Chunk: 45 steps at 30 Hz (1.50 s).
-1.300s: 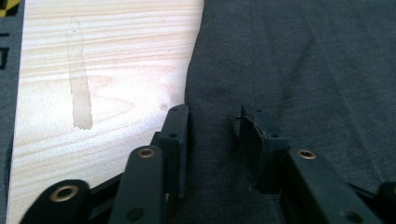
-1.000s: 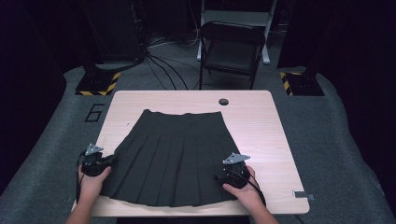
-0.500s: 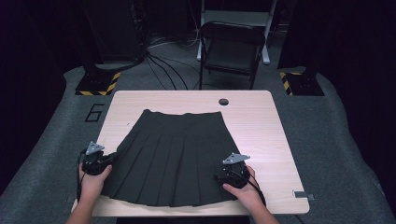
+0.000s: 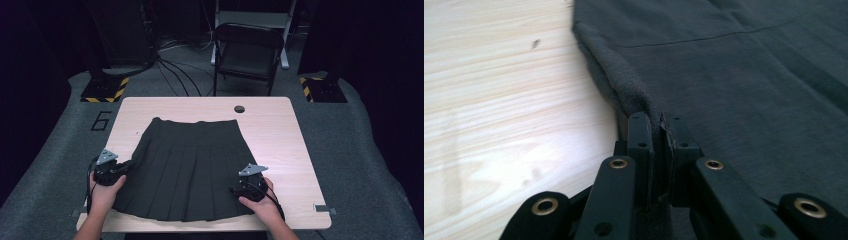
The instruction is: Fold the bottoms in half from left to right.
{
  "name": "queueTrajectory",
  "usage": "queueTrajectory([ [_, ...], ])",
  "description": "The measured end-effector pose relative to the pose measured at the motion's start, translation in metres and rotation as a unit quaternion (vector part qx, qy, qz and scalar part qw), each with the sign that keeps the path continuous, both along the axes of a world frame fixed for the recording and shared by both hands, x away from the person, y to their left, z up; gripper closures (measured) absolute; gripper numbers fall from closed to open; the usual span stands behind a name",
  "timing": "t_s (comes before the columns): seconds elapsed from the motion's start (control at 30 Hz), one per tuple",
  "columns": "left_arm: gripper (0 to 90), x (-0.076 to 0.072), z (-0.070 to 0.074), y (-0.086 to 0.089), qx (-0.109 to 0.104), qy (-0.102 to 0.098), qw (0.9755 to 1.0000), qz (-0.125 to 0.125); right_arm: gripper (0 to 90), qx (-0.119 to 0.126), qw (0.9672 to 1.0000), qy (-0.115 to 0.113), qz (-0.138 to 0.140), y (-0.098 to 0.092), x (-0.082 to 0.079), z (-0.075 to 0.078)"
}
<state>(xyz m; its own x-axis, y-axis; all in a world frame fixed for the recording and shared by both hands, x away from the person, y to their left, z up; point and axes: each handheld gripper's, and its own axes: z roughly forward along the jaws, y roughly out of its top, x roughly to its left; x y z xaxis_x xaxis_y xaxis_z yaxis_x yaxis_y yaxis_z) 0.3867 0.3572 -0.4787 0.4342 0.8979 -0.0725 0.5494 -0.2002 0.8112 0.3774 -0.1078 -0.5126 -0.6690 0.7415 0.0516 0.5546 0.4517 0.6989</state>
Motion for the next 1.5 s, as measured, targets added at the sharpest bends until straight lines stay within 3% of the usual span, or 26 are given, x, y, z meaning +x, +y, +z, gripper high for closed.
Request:
queueTrajectory([
  [0.2, 83.9, -0.001, 0.005, -0.013, 0.01, -0.006, 0.9997, -0.023, 38.3, 0.0, 1.0, -0.001, -0.002, 0.001, 0.0, 0.0],
  [0.63, 84.1, -0.006, 0.016, -0.037, 0.003, -0.02, 0.9981, -0.057, 38.2, 0.0, 1.0, -0.002, 0.001, 0.0, 0.001, -0.001],
  [1.0, 84.2, -0.003, 0.036, -0.051, -0.001, -0.037, 0.9964, -0.076, 37.6, -0.007, 1.0, -0.003, 0.007, 0.001, 0.0, -0.002],
  [1.1, 84.2, 0.001, 0.044, -0.058, -0.007, -0.036, 0.9958, -0.084, 37.5, -0.003, 1.0, -0.006, 0.002, 0.001, 0.0, -0.002],
  [1.3, 84.2, 0.004, 0.056, -0.071, 0.001, -0.038, 0.9941, -0.102, 37.3, 0.002, 1.0, 0.001, -0.004, 0.002, -0.001, -0.003],
  [1.5, 84.2, 0.003, 0.062, -0.084, -0.011, -0.038, 0.9915, -0.124, 37.2, -0.003, 1.0, -0.001, 0.004, 0.001, 0.0, -0.002],
])
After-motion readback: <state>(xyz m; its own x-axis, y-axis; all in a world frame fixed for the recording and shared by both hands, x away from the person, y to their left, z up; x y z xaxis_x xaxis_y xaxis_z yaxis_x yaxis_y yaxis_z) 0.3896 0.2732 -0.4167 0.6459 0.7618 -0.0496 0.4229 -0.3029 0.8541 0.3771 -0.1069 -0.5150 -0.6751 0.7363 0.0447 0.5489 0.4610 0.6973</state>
